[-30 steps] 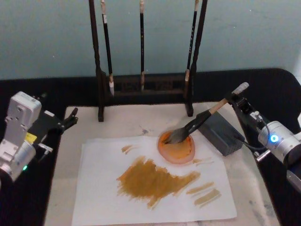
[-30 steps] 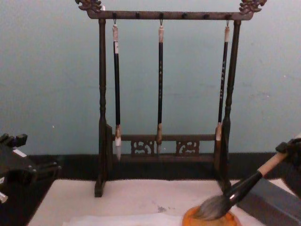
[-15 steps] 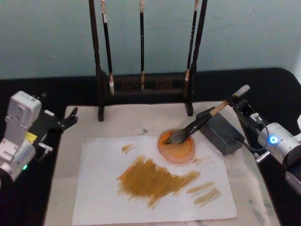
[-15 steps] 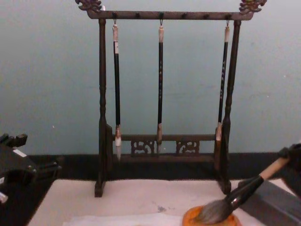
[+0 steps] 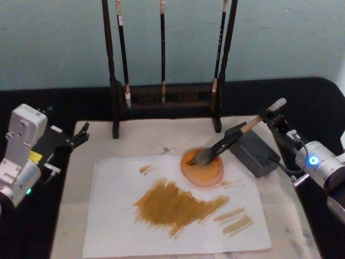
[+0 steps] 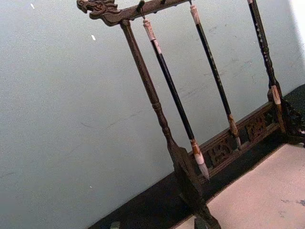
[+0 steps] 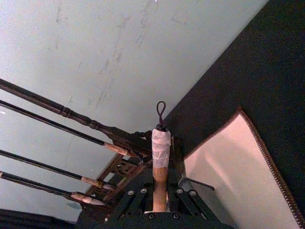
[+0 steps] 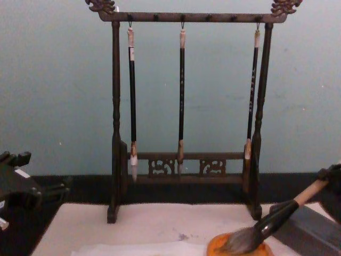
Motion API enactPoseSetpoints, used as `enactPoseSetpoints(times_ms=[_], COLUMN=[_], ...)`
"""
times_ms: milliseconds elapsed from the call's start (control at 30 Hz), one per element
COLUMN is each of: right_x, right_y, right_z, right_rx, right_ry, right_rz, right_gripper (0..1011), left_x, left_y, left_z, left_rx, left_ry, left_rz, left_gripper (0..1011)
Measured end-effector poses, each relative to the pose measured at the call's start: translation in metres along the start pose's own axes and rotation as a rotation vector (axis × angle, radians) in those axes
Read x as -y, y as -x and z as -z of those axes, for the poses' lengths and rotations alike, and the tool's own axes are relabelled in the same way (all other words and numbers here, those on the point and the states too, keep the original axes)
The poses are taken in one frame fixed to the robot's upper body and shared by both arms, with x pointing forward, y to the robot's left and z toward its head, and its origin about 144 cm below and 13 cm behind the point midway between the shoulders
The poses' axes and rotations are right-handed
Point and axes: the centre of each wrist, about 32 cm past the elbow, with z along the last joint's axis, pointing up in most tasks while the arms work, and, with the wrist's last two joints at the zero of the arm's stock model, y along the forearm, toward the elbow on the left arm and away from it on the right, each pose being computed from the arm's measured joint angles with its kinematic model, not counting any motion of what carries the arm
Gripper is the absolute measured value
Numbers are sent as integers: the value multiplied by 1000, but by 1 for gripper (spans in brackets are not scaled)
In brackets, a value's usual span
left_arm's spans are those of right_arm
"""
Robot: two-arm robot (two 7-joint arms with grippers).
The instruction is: Pick up the brush from the inkstone, write on the paper, then place the brush back to its original position.
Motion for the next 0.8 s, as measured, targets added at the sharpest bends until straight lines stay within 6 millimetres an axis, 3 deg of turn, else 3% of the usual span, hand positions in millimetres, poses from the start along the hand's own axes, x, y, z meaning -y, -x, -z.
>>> enactPoseSetpoints(times_ms=[200,367,633,800], right_x=[0,0,0,0], right_y=[0,0,0,0], right_z=[0,0,0,0], right_rx=[-1,-1,-1,-1], right_ry=[-1,-1,-2,-2], right_rz=[0,0,-1,-2], right_gripper=[179,303,604,736], left_x=[0,0,0,0], left_y=[0,0,0,0], left_z=[0,0,0,0], left_rx=[0,0,0,0], left_ry=[0,0,0,0], left_rz=[0,0,0,0], left_gripper=[1010,1010,1010,1010])
